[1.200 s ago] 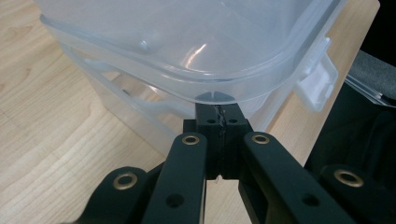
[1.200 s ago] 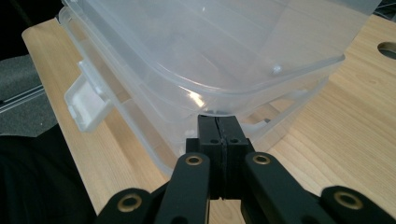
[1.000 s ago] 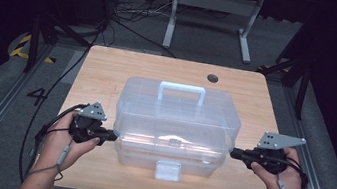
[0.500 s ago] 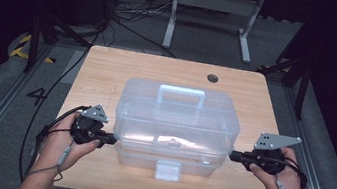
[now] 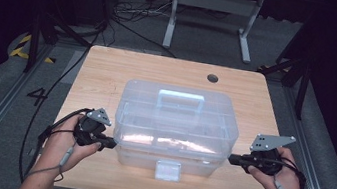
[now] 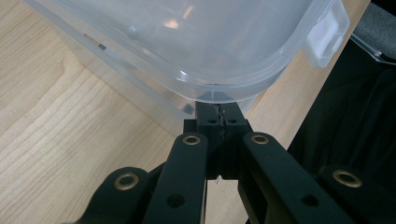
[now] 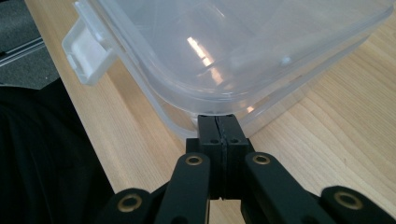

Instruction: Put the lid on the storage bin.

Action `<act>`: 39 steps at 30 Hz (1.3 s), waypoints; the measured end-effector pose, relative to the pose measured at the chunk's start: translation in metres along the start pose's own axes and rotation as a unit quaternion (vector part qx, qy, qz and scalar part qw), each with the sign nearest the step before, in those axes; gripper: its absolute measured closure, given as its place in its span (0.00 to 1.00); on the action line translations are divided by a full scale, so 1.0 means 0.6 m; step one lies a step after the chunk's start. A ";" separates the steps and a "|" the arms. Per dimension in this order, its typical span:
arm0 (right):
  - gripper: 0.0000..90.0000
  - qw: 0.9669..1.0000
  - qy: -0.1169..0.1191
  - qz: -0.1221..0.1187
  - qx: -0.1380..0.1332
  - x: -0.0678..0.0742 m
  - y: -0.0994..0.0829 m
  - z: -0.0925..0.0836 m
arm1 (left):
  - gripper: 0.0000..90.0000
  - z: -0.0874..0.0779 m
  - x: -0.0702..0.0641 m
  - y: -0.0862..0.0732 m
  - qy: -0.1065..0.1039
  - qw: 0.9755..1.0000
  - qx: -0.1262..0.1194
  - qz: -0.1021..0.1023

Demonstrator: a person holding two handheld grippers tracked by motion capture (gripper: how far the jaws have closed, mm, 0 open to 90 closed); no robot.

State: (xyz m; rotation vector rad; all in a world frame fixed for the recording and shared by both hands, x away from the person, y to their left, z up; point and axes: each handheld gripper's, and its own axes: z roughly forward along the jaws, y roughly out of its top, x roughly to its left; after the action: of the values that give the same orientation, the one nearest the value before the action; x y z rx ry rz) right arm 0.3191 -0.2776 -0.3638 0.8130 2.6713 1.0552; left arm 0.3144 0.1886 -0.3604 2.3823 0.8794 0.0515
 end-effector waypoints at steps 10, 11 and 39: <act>1.00 1.000 0.001 -0.002 0.020 0.001 0.000 0.005 | 1.00 0.005 0.000 0.000 -0.006 1.000 0.022 0.010; 1.00 1.000 0.001 -0.002 0.022 0.001 0.000 0.005 | 1.00 0.005 0.000 0.001 -0.006 1.000 0.023 0.011; 1.00 0.999 0.008 -0.005 0.050 0.001 -0.002 0.008 | 1.00 0.008 0.002 -0.006 -0.015 0.998 0.056 0.014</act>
State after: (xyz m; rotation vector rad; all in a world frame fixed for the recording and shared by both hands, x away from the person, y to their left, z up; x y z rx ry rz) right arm 0.3198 -0.2753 -0.3685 0.8118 2.7577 0.9354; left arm 0.3140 0.1890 -0.3662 2.4924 0.8547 -0.0226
